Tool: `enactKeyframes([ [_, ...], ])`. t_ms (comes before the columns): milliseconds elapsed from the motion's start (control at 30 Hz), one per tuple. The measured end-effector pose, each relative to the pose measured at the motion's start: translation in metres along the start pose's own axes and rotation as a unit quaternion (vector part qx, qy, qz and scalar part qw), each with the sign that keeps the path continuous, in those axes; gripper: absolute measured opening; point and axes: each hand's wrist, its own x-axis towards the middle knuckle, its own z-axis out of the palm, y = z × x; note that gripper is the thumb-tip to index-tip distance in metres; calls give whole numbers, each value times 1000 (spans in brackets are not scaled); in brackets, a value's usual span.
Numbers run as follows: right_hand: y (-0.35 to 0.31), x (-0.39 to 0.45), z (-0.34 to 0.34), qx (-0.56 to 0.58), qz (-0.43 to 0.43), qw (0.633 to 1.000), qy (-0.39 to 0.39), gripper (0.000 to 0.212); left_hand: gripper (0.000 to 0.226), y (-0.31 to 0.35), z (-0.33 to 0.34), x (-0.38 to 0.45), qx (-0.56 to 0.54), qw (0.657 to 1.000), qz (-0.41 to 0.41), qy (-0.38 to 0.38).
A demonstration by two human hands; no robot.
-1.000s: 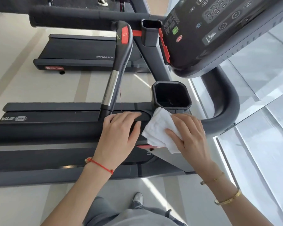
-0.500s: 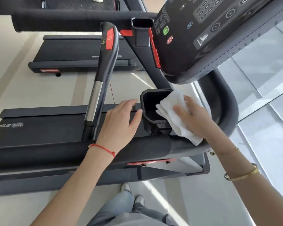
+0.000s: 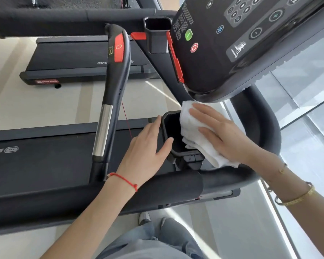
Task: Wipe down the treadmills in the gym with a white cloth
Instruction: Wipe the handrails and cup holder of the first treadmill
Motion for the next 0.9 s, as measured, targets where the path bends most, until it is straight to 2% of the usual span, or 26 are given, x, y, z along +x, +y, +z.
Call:
enactKeyframes([
  [133, -2, 43, -2, -44, -86, 991, -89, 49, 66, 2, 0, 0, -9, 1000, -11, 7],
  [267, -8, 72, 9, -105, -142, 976, -129, 50, 64, 3, 0, -3, -21, 999, -32, 32],
  [367, 5, 61, 4, -101, -124, 981, -110, 50, 65, 3, 0, -3, -29, 998, -41, 39],
  [567, 25, 16, -2, 14, -17, 996, -91, 62, 63, 2, 2, -1, -35, 998, -41, 33],
  [633, 21, 19, -2, -19, -36, 995, -88, 64, 62, 2, 2, 1, -36, 998, -40, 33],
  [767, 3, 52, 6, -127, -126, 979, -97, 65, 63, 1, 2, 2, -32, 998, -41, 33],
  [900, 1, 51, 11, -146, -112, 979, -87, 67, 63, 1, 2, 0, -28, 998, -38, 31],
])
